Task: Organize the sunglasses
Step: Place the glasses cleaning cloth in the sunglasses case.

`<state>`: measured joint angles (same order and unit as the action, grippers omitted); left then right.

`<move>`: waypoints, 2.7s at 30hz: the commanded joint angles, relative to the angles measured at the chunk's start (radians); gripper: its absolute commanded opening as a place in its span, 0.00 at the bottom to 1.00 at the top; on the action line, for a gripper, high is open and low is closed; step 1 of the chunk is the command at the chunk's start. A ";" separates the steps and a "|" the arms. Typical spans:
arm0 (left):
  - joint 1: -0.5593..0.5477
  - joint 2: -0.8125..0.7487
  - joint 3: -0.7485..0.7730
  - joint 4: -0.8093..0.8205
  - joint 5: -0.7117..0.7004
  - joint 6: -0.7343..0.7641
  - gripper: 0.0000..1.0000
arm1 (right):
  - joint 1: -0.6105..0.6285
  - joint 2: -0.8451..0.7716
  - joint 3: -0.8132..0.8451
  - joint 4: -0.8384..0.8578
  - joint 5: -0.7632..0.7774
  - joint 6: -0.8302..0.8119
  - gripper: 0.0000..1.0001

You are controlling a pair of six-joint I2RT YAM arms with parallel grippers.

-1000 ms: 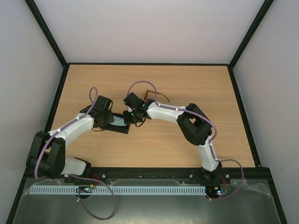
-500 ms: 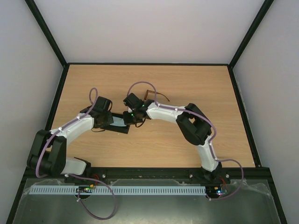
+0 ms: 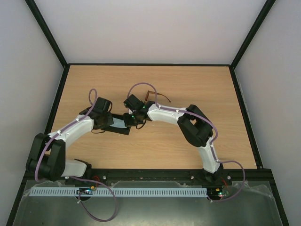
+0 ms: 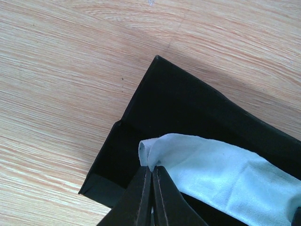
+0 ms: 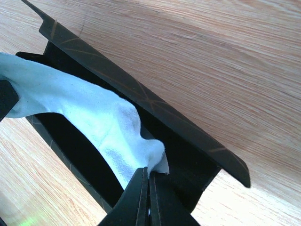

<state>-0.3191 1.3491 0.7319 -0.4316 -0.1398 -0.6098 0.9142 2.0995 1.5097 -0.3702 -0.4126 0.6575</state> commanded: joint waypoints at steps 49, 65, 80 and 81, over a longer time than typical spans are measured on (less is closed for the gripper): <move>0.021 0.055 0.068 -0.144 -0.059 -0.035 0.02 | 0.020 -0.060 -0.039 -0.021 0.003 -0.006 0.01; 0.022 0.108 0.060 -0.111 -0.067 -0.028 0.02 | 0.021 -0.024 -0.038 -0.031 0.014 -0.018 0.01; 0.023 0.145 0.059 -0.090 -0.064 -0.018 0.02 | 0.022 0.021 -0.035 -0.037 0.043 -0.017 0.01; 0.023 0.148 0.061 -0.090 -0.063 -0.017 0.02 | 0.021 0.022 -0.034 -0.037 0.042 -0.017 0.01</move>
<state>-0.3046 1.4799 0.7872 -0.5007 -0.1875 -0.6357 0.9298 2.0911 1.4765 -0.3653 -0.4019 0.6529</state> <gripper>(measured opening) 0.026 0.017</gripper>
